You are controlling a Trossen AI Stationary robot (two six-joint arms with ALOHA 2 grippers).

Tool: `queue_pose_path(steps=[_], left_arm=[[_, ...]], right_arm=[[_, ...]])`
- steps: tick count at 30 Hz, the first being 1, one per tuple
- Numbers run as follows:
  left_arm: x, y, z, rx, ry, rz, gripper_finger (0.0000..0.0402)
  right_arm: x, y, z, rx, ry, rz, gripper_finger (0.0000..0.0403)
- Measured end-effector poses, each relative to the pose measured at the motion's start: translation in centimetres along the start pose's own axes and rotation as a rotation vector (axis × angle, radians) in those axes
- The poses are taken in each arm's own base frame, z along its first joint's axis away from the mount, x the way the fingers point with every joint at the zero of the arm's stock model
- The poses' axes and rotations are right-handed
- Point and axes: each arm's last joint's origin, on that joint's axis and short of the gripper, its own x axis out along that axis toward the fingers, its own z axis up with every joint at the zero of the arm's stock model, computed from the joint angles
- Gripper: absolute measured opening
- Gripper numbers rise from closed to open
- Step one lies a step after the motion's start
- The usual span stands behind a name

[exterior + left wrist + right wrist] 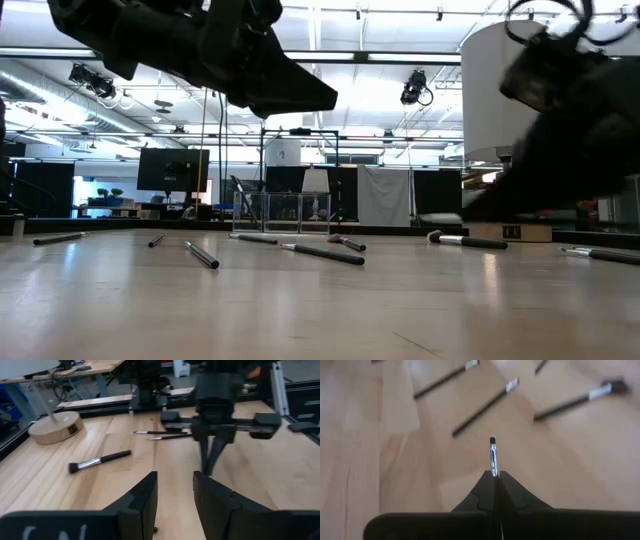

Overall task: Put items in baskets/containers
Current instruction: Put the black eyeshadow brush into the transparent organizer

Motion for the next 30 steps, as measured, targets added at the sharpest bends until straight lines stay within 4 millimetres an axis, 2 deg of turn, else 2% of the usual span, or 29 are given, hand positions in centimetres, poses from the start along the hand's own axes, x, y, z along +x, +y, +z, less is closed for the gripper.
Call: queue_pose_path(steps=[7, 14, 21, 25, 30], left_arm=[[1.4, -1.9, -2.0, -0.007, -0.042, -0.042, 0.0128], [2.5, -2.9, -3.4, -0.033, -0.151, -0.132, 0.0128], [2.7, -2.8, -3.2, 0.066, -0.185, -0.196, 0.0129], [3.4, -2.7, -2.0, 0.136, -0.235, -0.192, 0.0132], [4.6, -1.8, 0.1, 0.110, -0.299, -0.149, 0.0171]], right_arm=[[0.7, 0.1, 2.3, -0.048, -0.109, 0.068, 0.0003], [-1.6, -0.1, 5.1, -0.088, -0.162, 0.237, 0.0004], [-4.4, -3.2, 5.7, -0.007, -0.311, 0.377, 0.0005], [-4.7, -4.7, 5.6, 0.048, -0.456, 0.445, 0.0005], [-4.0, -5.1, 5.8, 0.027, -0.499, 0.497, 0.0005]])
